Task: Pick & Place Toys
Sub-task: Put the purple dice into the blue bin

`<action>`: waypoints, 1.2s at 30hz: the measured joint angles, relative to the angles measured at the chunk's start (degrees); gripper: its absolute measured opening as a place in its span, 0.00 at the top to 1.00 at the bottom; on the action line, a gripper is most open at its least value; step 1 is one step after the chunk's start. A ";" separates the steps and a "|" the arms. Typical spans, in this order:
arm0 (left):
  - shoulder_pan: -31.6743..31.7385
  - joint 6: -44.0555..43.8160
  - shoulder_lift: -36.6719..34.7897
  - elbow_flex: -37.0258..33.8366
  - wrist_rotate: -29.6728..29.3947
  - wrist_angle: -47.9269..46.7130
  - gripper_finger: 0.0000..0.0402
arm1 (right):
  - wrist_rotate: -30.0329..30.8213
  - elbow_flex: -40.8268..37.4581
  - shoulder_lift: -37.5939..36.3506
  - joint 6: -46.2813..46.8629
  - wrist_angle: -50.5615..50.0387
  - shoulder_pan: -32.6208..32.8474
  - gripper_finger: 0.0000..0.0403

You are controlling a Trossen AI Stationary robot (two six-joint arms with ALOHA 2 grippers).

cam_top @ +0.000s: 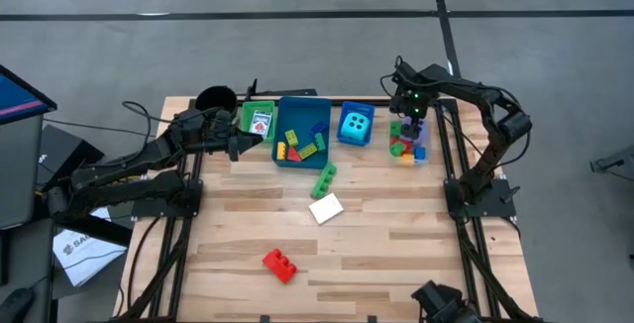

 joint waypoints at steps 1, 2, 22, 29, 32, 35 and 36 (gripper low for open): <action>0.01 0.01 0.01 -0.01 0.00 -0.01 0.73 | 0.77 0.02 0.16 -0.18 0.04 0.01 0.03; 0.01 0.01 0.01 -0.02 -0.01 0.00 0.73 | 1.38 0.02 0.32 -0.28 0.13 0.02 0.03; 0.00 0.01 0.01 -0.01 -0.33 -0.01 0.73 | 4.02 0.30 1.16 5.53 -1.36 2.64 0.21; 0.01 -0.01 0.00 0.01 -0.36 -0.02 0.73 | 3.31 3.95 1.45 6.96 -7.93 3.93 0.21; 0.00 -0.14 0.01 -0.02 -0.38 -0.02 0.73 | 3.28 6.35 1.42 8.20 -10.97 4.22 0.21; 0.00 -0.28 0.01 0.00 -0.39 0.00 0.73 | 3.28 9.24 1.37 9.11 -14.13 4.46 0.21; 0.00 -0.32 0.01 0.00 -0.39 -0.02 0.73 | 3.26 10.21 1.36 9.60 -14.92 4.56 0.21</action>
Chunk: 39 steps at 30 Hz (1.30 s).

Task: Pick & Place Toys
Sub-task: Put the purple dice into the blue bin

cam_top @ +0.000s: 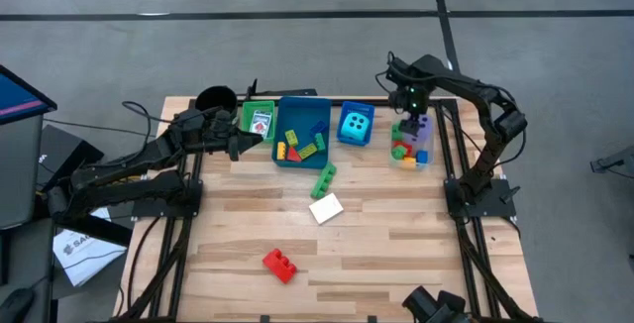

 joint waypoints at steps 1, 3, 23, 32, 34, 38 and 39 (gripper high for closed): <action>0.00 -0.03 -0.01 -0.02 -0.02 0.00 0.73 | -0.23 1.02 0.00 0.33 -0.97 0.11 0.21; 0.01 -0.05 -0.02 -0.02 -0.02 0.01 0.73 | -0.38 3.20 -0.04 1.04 -2.48 0.47 0.21; 0.00 -0.11 -0.02 -0.01 -0.02 0.01 0.73 | -4.22 28.32 -0.22 13.66 -0.05 13.07 0.21; 0.00 -0.13 0.00 -0.01 -0.02 0.01 0.73 | -4.65 28.54 1.41 16.52 5.28 18.79 0.21; 0.00 -0.14 -0.02 -0.02 -0.01 0.01 0.73 | -4.56 28.32 2.53 16.50 5.53 19.09 0.21; 0.00 -0.14 0.00 -0.02 -0.02 0.00 0.73 | -4.68 28.39 5.66 16.49 4.65 19.43 0.21; 0.00 -0.14 0.00 -0.02 -0.02 0.01 0.73 | -4.62 28.37 6.68 16.35 3.77 19.33 0.20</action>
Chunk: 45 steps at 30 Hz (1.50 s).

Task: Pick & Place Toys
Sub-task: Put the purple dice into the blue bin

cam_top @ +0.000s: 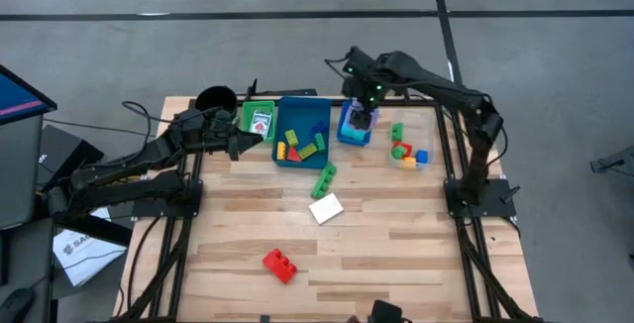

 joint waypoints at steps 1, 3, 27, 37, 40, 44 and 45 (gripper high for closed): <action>0.02 -0.02 -0.02 0.00 0.00 -0.01 0.73 | 0.02 -0.06 0.99 -0.38 -0.27 -0.13 0.20; 0.00 -0.02 -0.01 0.01 0.02 0.00 0.73 | 0.07 -0.09 2.84 -1.07 0.03 -0.29 0.19; 0.00 -0.20 -0.02 0.00 0.00 0.01 0.73 | 0.81 -0.07 6.02 -3.46 0.93 -1.07 0.08; 0.02 -0.22 0.00 0.00 -0.31 0.01 0.73 | 0.96 -0.07 6.00 -3.37 0.82 -1.51 0.04; 0.01 -0.21 -0.01 0.01 -0.31 0.01 0.73 | 1.01 -0.07 6.00 -3.69 0.64 -1.49 0.03; 0.00 -0.22 -0.02 0.00 -0.31 0.01 0.73 | 1.03 -0.07 6.00 -4.90 0.41 -1.49 0.01; 0.01 -0.22 -0.02 0.00 -0.31 0.01 0.73 | 1.05 -0.07 6.00 -4.88 0.41 -1.45 0.01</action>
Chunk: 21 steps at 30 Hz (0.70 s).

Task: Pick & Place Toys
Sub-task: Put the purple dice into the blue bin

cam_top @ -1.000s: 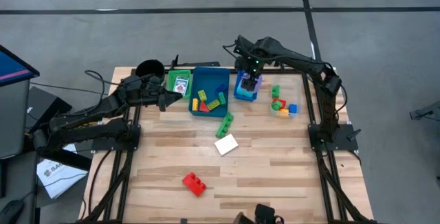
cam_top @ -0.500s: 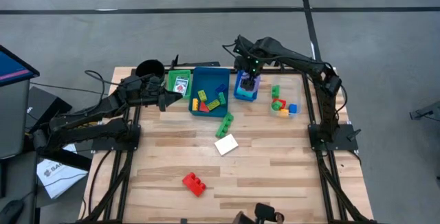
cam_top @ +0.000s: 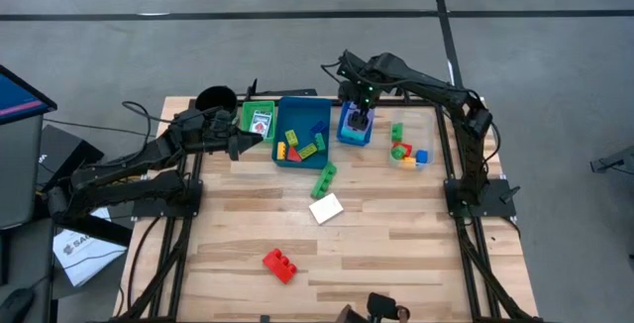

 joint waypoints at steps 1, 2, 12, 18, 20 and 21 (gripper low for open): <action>0.01 0.00 0.02 0.00 0.00 0.00 0.73 | 0.00 0.00 0.00 0.00 0.00 -0.02 0.01; -0.01 0.01 0.02 0.00 0.01 0.00 0.73 | 0.08 0.00 0.00 0.00 0.00 -0.02 0.01; 0.01 0.00 0.02 0.00 0.02 0.00 0.73 | 2.16 0.84 -0.09 -0.92 -2.72 -0.11 0.01; 0.00 0.00 0.01 0.01 0.04 0.00 0.73 | 2.32 6.53 -0.22 -1.51 -3.59 -0.16 0.01; 0.00 0.00 0.01 0.02 0.03 0.00 0.73 | 2.32 9.06 -0.22 -1.54 -3.77 -0.15 0.01; 0.01 0.00 0.00 0.02 0.02 0.01 0.73 | 2.32 10.23 -0.25 -1.64 -3.85 -0.15 0.01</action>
